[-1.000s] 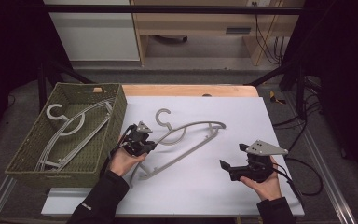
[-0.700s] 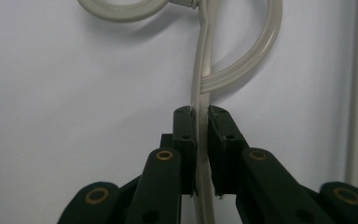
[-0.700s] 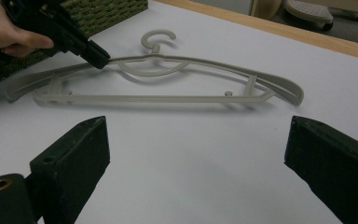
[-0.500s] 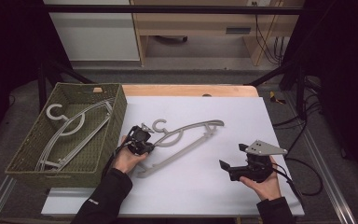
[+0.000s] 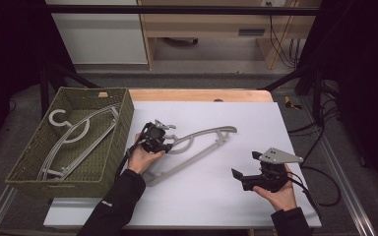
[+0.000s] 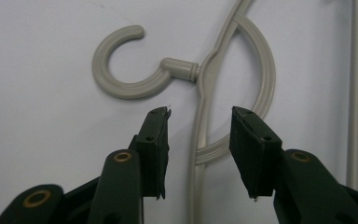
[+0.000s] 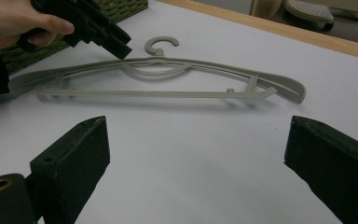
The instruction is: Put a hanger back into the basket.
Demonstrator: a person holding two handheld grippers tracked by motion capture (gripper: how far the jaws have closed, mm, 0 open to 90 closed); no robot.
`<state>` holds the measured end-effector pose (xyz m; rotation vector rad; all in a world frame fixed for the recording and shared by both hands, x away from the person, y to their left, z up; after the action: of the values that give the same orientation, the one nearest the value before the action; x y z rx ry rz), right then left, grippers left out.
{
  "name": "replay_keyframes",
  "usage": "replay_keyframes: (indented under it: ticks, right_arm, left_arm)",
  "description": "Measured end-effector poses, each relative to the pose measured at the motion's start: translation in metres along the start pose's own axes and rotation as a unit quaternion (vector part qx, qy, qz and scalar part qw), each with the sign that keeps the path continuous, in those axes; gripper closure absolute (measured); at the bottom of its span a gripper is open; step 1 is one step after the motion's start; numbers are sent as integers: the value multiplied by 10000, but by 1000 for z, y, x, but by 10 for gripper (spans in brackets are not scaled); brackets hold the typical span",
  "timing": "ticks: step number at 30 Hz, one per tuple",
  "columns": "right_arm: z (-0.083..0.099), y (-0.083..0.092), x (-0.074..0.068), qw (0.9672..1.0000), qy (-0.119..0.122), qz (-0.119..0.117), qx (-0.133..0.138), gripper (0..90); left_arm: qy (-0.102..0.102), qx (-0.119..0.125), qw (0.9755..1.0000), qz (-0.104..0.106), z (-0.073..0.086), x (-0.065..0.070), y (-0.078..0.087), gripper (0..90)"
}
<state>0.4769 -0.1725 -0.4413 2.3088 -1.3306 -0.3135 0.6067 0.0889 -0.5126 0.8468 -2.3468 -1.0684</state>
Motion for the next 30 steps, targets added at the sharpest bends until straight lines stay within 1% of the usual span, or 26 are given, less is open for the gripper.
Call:
replay_keyframes:
  ticks: [1,2,3,4,5,6,7,8,9,10,11,12,13,14,15,17,19,20,21,22,23,24,26,27,29,30]
  right_arm:
    - [0,0,0,10000,16,-10,23,70]
    - [-1,0,0,10000,15,-9,35,70]
    - [-1,0,1,10000,23,-5,41,70]
    - [-1,0,1,10000,26,-2,39,71]
    - [-1,0,1,10000,28,-4,38,70]
    - [-1,0,1,10000,38,-13,34,71]
    - [-1,0,1,10000,37,-8,39,71]
    - [0,0,1,10000,30,-9,20,71]
    - [0,-1,1,10000,40,-9,6,71]
    - [0,-1,0,10000,36,-9,1,71]
    - [0,-1,0,10000,27,-13,7,71]
    - [0,0,0,10000,4,-13,8,71]
    - [0,0,0,10000,18,-13,21,71]
    - [0,0,1,10000,44,-10,35,71]
    - [0,0,1,10000,21,2,10,72]
    - [0,0,0,10000,27,-12,3,72]
    - [0,-1,0,10000,49,-18,16,72]
    - [0,-2,0,10000,55,-15,8,72]
    - [0,-2,0,10000,49,-18,8,72]
    - [0,-2,0,10000,48,-23,12,72]
    - [0,-1,0,10000,37,-22,11,72]
    - [0,-1,0,10000,31,-16,6,72]
    - [0,-1,1,10000,34,-15,5,72]
    - [0,-1,1,10000,28,-8,11,72]
    - [0,-1,1,10000,35,-12,1,72]
    - [1,-1,1,10000,38,-12,-1,72]
  left_arm:
    - [12,9,10000,35,0,0,-4,569]
    - [26,-58,9999,79,1,-1,-7,569]
    - [64,-43,9999,121,1,-1,-11,570]
    - [42,-61,9999,149,2,-2,-14,571]
    - [71,31,9998,177,1,-3,-16,575]
    - [128,77,9995,272,0,-3,-17,567]
    - [139,123,9993,316,-1,-3,-18,580]
    - [127,146,9995,243,-3,-5,-18,590]
    - [75,89,9998,146,-2,-7,-19,612]
    - [15,51,9999,113,-2,-9,-20,631]
    - [49,71,9999,99,-2,-10,-22,635]
    - [21,13,10000,34,-1,-12,-24,654]
    - [21,1,10000,15,0,-13,-26,677]
    - [86,23,9999,71,0,-12,-27,686]
    - [84,6,9999,78,-1,-12,-27,688]
    - [-28,-112,9999,53,-1,-12,-27,696]
    - [-82,-173,9998,66,-2,-10,-28,740]
    - [-101,-222,9996,105,-2,-9,-28,763]
    - [-141,-265,9995,118,-2,-9,-28,799]
    - [-147,-279,9995,103,-3,-8,-29,801]
    - [-214,-316,9992,113,-3,-8,-29,806]
    - [-209,-366,9990,162,-3,-7,-28,808]
    - [-274,-428,9985,227,-2,-5,-27,819]
    - [-232,-456,9984,236,-1,-5,-26,825]
    - [-250,-434,9985,229,0,-3,-22,827]
    - [-239,-372,9987,236,0,-2,-19,827]
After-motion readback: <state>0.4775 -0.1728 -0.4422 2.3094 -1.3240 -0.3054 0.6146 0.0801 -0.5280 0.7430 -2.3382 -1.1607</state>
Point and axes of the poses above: each handheld gripper's, and its own axes: y roughly backward along the jaws, z roughly out of its underside, x roughly to its right, the point moved 9 cm from there along -y, roughly forward along the jaws, and after that the axes turned 9 degrees about z, right-handed, at the moved point
